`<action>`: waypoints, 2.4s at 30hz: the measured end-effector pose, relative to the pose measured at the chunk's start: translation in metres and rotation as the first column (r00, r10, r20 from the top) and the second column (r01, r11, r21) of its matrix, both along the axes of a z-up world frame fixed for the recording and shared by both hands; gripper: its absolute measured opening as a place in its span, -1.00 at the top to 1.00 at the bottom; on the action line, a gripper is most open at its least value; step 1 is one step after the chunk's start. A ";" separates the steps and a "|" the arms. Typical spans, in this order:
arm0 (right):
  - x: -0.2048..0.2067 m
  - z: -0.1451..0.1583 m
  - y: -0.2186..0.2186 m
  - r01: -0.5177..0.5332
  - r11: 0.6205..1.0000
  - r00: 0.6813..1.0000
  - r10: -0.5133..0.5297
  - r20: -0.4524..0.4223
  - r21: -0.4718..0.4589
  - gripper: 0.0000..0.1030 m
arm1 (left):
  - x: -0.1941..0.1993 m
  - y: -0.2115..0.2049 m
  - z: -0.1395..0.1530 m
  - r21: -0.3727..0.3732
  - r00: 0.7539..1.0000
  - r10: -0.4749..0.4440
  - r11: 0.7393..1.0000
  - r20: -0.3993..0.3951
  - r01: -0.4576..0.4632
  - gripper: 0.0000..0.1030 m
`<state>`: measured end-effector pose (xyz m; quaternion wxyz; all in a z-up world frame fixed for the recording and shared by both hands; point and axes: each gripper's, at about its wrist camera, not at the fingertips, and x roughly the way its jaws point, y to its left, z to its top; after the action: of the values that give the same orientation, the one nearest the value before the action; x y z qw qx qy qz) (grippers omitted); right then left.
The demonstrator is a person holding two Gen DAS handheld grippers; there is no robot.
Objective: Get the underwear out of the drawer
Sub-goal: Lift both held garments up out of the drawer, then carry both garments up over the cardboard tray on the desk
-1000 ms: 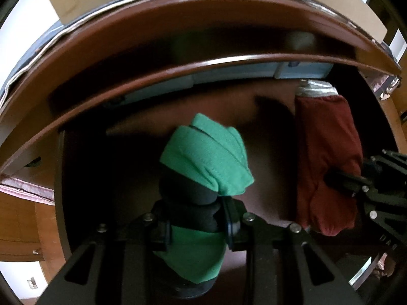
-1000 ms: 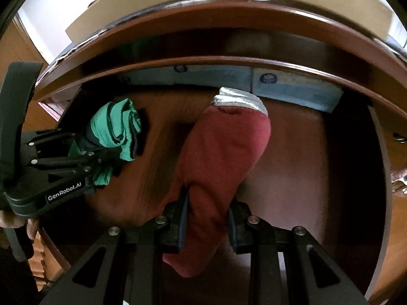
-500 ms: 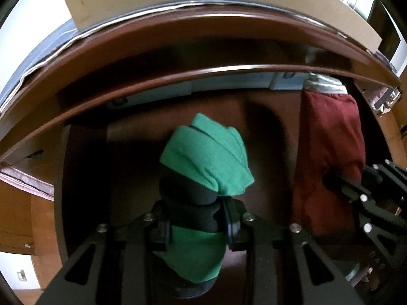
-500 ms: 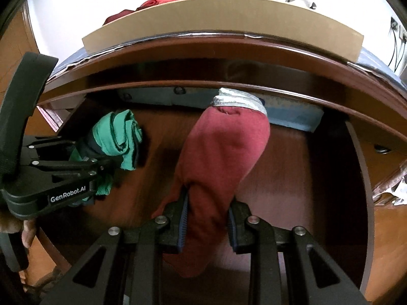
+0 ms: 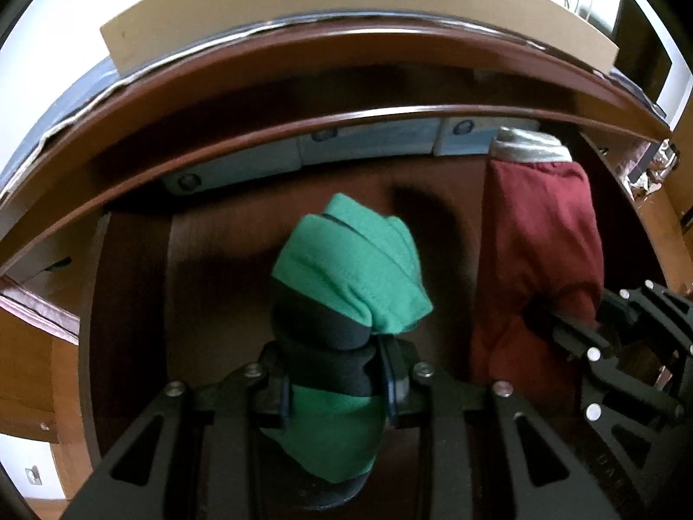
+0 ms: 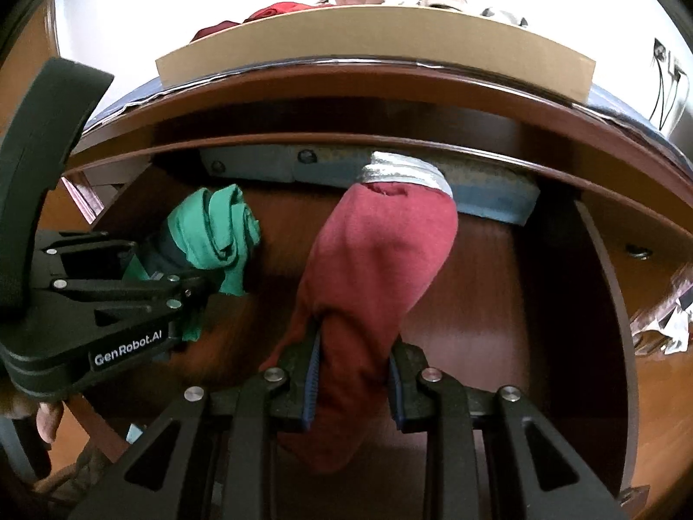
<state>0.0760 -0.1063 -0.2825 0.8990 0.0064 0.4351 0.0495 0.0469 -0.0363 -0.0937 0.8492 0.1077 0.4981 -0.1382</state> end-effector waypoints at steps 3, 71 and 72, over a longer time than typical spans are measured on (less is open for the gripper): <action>-0.001 0.002 -0.002 0.012 1.000 1.000 -0.012 0.017 0.002 0.45 | -0.006 -0.006 0.007 -0.004 1.000 0.007 1.000 0.020 -0.007 0.45; -0.063 0.068 -0.016 0.153 0.980 0.891 -0.083 0.447 -0.124 0.45 | -0.080 -0.006 0.086 -0.271 0.947 -0.001 0.958 0.320 0.093 0.45; -0.063 0.069 -0.016 0.154 0.980 0.890 -0.082 0.449 -0.125 0.45 | -0.080 -0.006 0.088 -0.275 0.946 0.002 0.957 0.324 0.092 0.45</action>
<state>0.0130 -0.1225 -0.2139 0.9731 -0.0493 0.2214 -0.0395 -0.0331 -0.0419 -0.0057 0.9221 0.0161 0.3254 -0.2088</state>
